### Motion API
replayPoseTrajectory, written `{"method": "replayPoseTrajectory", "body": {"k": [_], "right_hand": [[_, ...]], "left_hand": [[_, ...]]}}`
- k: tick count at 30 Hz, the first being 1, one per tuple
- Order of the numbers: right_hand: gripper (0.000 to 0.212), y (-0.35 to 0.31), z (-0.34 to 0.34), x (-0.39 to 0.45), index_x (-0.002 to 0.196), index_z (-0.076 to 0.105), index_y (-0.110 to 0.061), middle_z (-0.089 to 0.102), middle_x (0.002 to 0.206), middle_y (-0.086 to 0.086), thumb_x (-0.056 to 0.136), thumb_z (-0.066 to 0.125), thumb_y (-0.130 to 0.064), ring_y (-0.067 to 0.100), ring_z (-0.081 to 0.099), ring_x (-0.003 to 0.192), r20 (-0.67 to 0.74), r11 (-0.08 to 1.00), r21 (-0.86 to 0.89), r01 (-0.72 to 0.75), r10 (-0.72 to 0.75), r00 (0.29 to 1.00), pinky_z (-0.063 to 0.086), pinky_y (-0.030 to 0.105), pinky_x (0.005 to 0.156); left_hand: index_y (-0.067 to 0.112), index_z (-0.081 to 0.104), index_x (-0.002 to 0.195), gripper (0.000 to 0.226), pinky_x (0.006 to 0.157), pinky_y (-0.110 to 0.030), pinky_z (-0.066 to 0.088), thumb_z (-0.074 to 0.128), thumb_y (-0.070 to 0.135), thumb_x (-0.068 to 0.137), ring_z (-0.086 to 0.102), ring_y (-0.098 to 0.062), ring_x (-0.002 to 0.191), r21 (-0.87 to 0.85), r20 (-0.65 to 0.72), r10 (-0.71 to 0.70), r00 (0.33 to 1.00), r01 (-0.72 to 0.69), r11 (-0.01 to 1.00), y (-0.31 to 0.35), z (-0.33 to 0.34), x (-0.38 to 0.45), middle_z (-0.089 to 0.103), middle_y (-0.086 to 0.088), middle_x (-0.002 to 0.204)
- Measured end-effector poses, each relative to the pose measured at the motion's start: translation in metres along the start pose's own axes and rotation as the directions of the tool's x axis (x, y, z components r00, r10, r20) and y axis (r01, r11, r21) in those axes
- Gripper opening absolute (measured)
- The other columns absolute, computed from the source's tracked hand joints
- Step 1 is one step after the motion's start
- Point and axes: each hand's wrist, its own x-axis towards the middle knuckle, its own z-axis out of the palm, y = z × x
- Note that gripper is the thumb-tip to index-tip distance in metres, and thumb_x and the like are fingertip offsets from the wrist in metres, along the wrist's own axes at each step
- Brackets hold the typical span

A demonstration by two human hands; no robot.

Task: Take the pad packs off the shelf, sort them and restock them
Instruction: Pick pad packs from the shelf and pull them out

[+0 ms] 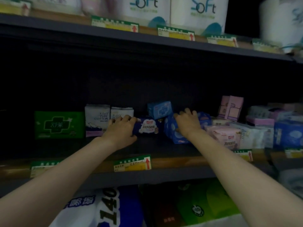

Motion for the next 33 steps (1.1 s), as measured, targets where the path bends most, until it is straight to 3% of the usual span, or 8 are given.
{"method": "replayPoseTrajectory", "body": {"k": [6, 11, 17, 20, 23, 26, 29, 33], "right_hand": [[0.023, -0.011, 0.006, -0.004, 0.108, 0.063, -0.009, 0.062, 0.111, 0.009, 0.088, 0.051, -0.005, 0.029, 0.038, 0.121, -0.219, 0.998, -0.065, 0.005, -0.019, 0.975, 0.028, 0.040, 0.097], [0.027, -0.017, -0.001, -0.010, 0.099, 0.068, -0.007, 0.063, 0.103, 0.014, 0.073, 0.069, -0.001, 0.035, 0.049, 0.109, -0.332, 0.997, 0.065, -0.032, 0.052, 0.942, 0.036, 0.043, 0.084], [0.013, -0.106, -0.059, -0.016, 0.096, 0.066, -0.011, 0.047, 0.119, 0.012, 0.086, 0.061, -0.017, 0.032, 0.040, 0.112, -0.526, 0.793, 0.475, 0.382, -0.093, 0.846, 0.027, 0.040, 0.087], [0.018, -0.141, -0.077, -0.010, 0.102, 0.067, -0.012, 0.046, 0.124, 0.010, 0.089, 0.060, -0.023, 0.026, 0.039, 0.114, -0.583, 0.583, 0.595, 0.553, -0.160, 0.796, 0.024, 0.033, 0.087], [0.027, -0.144, -0.066, 0.016, 0.119, 0.061, -0.012, 0.047, 0.130, 0.010, 0.095, 0.051, -0.017, 0.025, 0.042, 0.121, -0.507, 0.507, 0.730, 0.460, -0.050, 0.860, 0.031, 0.035, 0.095], [0.052, -0.141, -0.042, 0.037, 0.145, 0.031, -0.014, 0.025, 0.152, 0.007, 0.095, 0.044, -0.008, 0.027, 0.027, 0.137, -0.193, 0.656, 0.705, 0.270, -0.189, 0.963, 0.025, 0.040, 0.111], [0.073, -0.141, -0.029, 0.054, 0.151, 0.000, -0.016, 0.001, 0.158, 0.005, 0.094, 0.046, -0.011, 0.023, 0.010, 0.144, 0.035, 0.757, 0.608, 0.239, -0.326, 0.945, 0.012, 0.043, 0.117], [0.090, -0.158, -0.020, 0.080, 0.150, -0.010, -0.014, -0.003, 0.158, 0.006, 0.088, 0.057, -0.014, 0.021, 0.000, 0.145, 0.073, 0.862, 0.448, 0.238, -0.301, 0.951, 0.000, 0.045, 0.117]], "left_hand": [[0.022, 0.026, 0.143, 0.059, 0.107, -0.042, 0.027, 0.052, 0.032, 0.091, 0.035, -0.025, 0.129, 0.013, -0.001, 0.006, 1.000, -0.006, 1.000, -0.003, 0.002, -0.006, 0.035, -0.004, 0.141], [0.023, 0.022, 0.144, 0.064, 0.106, -0.041, 0.026, 0.054, 0.035, 0.090, 0.034, -0.024, 0.130, -0.070, -0.064, 0.012, 0.998, -0.016, 0.997, -0.012, -0.006, -0.007, 0.033, -0.004, 0.143], [0.039, 0.002, 0.147, 0.109, 0.108, -0.047, 0.025, 0.072, 0.060, 0.066, 0.020, -0.027, 0.140, -0.334, -0.086, -0.043, 0.995, 0.012, 0.943, -0.046, -0.025, -0.016, 0.012, -0.001, 0.155], [0.038, 0.015, 0.146, 0.117, 0.108, -0.046, 0.032, 0.064, 0.076, 0.047, 0.027, -0.030, 0.136, -0.362, -0.077, -0.144, 0.987, 0.107, 0.926, -0.079, -0.045, -0.034, 0.019, -0.005, 0.152], [0.032, 0.031, 0.141, 0.090, 0.097, -0.032, 0.042, 0.074, 0.057, 0.066, 0.042, -0.023, 0.125, -0.426, 0.024, -0.210, 0.977, 0.200, 0.882, -0.110, -0.055, -0.050, 0.036, -0.004, 0.142], [0.027, 0.043, 0.129, 0.064, 0.082, -0.024, 0.048, 0.072, 0.046, 0.075, 0.054, -0.013, 0.103, -0.367, 0.189, -0.169, 0.967, 0.230, 0.902, -0.117, -0.050, -0.047, 0.053, 0.000, 0.127], [0.023, 0.039, 0.131, 0.060, 0.079, -0.026, 0.050, 0.067, 0.041, 0.081, 0.055, -0.017, 0.102, -0.232, 0.212, -0.208, 0.955, 0.256, 0.938, -0.124, -0.051, -0.042, 0.053, -0.003, 0.123], [0.025, 0.032, 0.134, 0.060, 0.085, -0.033, 0.052, 0.065, 0.038, 0.084, 0.056, -0.020, 0.105, -0.136, 0.317, -0.249, 0.915, 0.304, 0.943, -0.145, -0.057, -0.047, 0.052, -0.003, 0.123]]}}
